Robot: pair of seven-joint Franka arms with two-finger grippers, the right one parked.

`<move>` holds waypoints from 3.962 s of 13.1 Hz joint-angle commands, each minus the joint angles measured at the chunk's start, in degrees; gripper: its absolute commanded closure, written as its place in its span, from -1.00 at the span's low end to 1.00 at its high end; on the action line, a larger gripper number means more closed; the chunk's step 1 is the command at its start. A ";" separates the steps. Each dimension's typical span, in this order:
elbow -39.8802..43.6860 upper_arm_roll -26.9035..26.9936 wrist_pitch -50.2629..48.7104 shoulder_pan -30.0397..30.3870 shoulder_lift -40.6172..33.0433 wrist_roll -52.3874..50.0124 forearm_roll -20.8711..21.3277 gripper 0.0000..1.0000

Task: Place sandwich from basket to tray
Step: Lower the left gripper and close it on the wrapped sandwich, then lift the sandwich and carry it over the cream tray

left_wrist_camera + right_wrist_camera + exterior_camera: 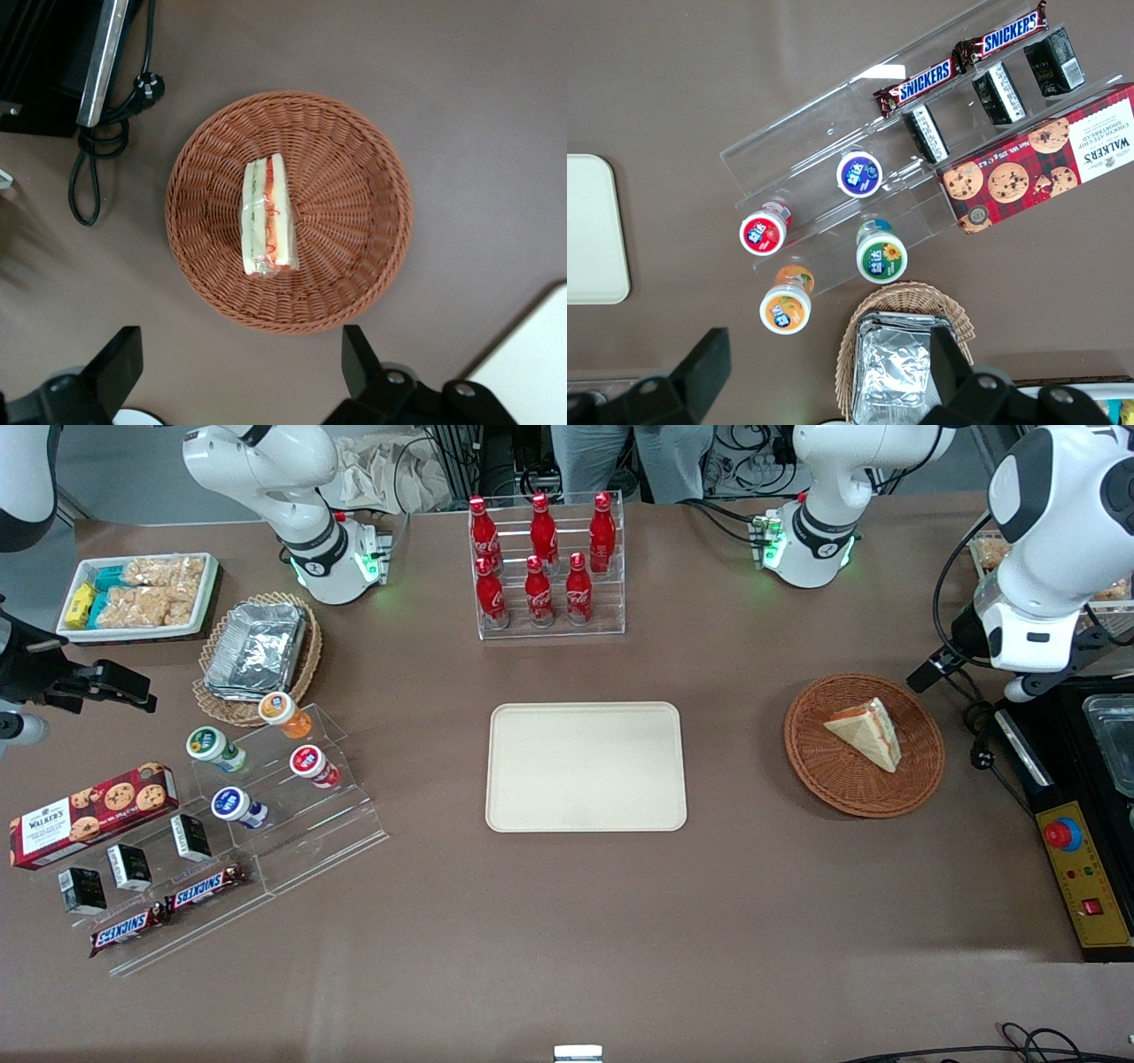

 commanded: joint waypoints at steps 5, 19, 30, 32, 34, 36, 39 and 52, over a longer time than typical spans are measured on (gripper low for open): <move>-12.70 -0.12 21.25 2.37 5.88 -4.17 0.01 -1.00; -16.05 0.05 37.88 2.55 24.62 -6.73 0.01 0.80; 14.37 -3.20 -2.63 -0.96 15.80 2.65 -2.61 1.00; 22.68 -3.99 -8.51 -4.47 19.24 6.96 -3.85 1.00; 23.77 -5.04 -8.52 -6.67 19.00 8.63 -4.73 1.00; 25.69 -7.49 -8.08 -8.95 20.31 11.72 -4.73 1.00; 29.29 -10.31 -7.47 -12.38 24.52 11.20 -6.40 1.00; 26.76 -11.99 16.17 -24.43 46.85 4.70 -1.40 1.00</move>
